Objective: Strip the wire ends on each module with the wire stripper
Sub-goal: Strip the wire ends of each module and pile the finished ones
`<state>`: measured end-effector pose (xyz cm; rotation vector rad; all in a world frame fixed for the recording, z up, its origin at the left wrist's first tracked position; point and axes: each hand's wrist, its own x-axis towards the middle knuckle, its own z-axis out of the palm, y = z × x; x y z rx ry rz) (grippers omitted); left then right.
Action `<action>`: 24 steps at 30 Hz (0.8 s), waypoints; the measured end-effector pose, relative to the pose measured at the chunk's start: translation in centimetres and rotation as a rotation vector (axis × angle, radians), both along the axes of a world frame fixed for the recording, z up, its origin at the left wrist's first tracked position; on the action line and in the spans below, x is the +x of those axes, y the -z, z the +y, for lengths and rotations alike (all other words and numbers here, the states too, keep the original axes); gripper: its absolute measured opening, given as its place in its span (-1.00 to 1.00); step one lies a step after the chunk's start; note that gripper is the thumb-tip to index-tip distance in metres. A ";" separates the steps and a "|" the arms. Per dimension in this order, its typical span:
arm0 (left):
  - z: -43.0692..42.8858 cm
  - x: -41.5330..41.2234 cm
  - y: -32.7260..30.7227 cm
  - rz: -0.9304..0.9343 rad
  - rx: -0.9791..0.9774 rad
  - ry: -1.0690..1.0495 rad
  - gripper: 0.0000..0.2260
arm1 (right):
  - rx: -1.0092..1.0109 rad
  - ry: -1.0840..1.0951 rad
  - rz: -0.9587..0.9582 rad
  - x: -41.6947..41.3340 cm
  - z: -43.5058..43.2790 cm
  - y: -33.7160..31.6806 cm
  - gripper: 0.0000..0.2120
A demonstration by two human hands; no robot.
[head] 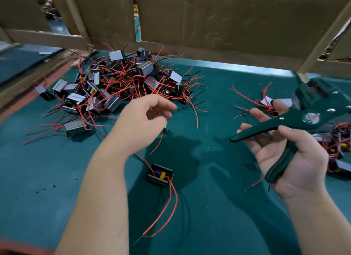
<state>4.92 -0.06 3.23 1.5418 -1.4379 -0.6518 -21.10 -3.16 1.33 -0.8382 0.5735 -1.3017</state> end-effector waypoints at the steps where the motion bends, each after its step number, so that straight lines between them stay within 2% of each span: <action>1: 0.7 0.4 -0.6 -0.058 0.094 0.120 -0.55 | 0.004 -0.005 0.005 0.1 0.0 0.0 -0.55; 3: 2.2 1.0 -1.2 -0.303 0.283 0.305 -0.52 | 0.013 -0.016 0.007 0.2 0.0 0.0 -0.52; 6: 3.9 1.3 -1.2 -0.621 0.427 0.468 -0.57 | 0.022 -0.034 -0.004 0.3 0.0 0.0 -0.45; 7: 4.0 1.2 -1.0 -0.644 0.472 0.499 -0.58 | 0.026 -0.038 -0.008 0.3 0.0 0.0 -0.44; 10: 3.5 0.8 0.3 -0.513 0.527 0.457 -0.64 | 0.030 -0.045 -0.004 0.3 0.1 0.1 -0.43; 13: 2.0 -0.1 1.3 -0.471 0.375 0.306 -0.67 | 0.036 -0.050 -0.007 0.4 0.1 0.2 -0.44; 14: 1.5 -0.5 1.3 -0.415 0.286 0.249 -0.74 | 0.037 -0.053 -0.009 0.4 0.0 0.2 -0.46; 15: 1.0 -1.0 0.9 -0.275 0.214 0.207 -0.80 | 0.038 -0.055 -0.014 0.4 0.0 0.2 -0.47; 17: 0.1 -1.9 -0.5 0.194 0.115 0.158 -0.74 | 0.046 -0.060 -0.028 0.2 -0.1 0.2 -0.51; 19: -1.0 -2.8 -1.7 0.605 0.112 0.112 -0.66 | 0.054 -0.075 -0.039 0.1 -0.1 0.1 -0.58; 21: -2.1 -3.9 -2.3 0.802 0.158 0.082 -0.65 | 0.079 -0.106 -0.048 0.2 0.0 -0.1 -0.64; 24: -3.0 -5.8 -1.8 1.045 0.239 0.027 -0.65 | 0.129 -0.184 -0.066 0.5 0.3 -0.4 -0.62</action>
